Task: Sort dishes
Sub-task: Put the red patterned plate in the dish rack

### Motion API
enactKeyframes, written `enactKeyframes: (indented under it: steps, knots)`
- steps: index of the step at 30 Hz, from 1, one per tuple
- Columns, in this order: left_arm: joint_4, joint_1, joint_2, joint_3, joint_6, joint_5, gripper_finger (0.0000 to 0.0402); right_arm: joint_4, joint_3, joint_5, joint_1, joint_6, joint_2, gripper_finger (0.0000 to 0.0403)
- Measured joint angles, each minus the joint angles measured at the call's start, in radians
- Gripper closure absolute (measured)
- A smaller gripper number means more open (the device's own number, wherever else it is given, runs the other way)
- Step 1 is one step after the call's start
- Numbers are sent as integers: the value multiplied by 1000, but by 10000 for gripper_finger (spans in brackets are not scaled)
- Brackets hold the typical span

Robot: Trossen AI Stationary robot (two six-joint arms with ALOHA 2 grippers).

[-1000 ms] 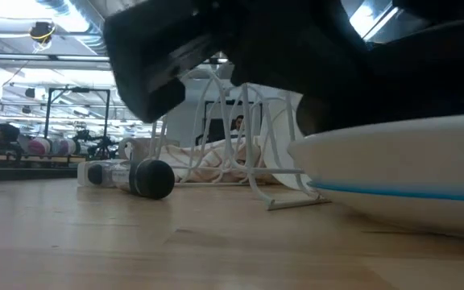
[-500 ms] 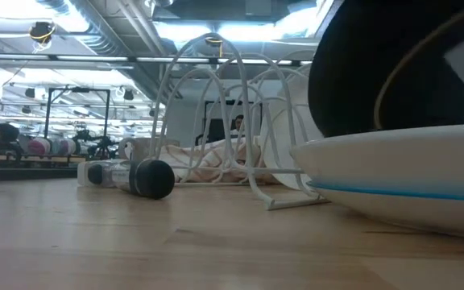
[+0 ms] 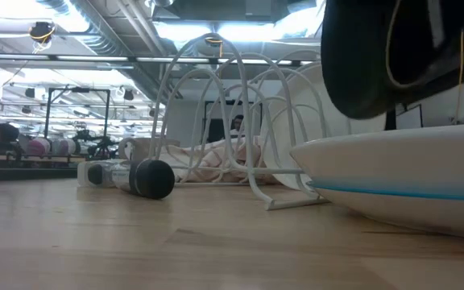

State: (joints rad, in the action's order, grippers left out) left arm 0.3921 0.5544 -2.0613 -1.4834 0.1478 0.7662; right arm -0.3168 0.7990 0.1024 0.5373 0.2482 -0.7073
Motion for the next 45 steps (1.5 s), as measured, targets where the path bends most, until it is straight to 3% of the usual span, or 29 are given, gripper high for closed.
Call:
enactKeyframes:
  steps: [9,16,21,26,33,39,45]
  knots:
    - [280,36,0,0,81,204,401,0,1,46,0,52,92,233]
    - [517,83,2,-2,284,456,401,0,0,47,-1,87,84,233]
    - [619,117,2,-2,346,603,401,-1,0,47,-1,101,81,233]
    - [655,135,2,-2,288,657,401,-1,0,69,-1,125,81,233]
    - [652,138,2,-4,176,697,401,-68,1,253,-1,183,34,233]
    - [646,137,2,-71,229,763,401,-123,0,414,-1,233,-61,233]
    - [639,137,2,-152,283,812,401,-129,0,498,-1,284,-161,233]
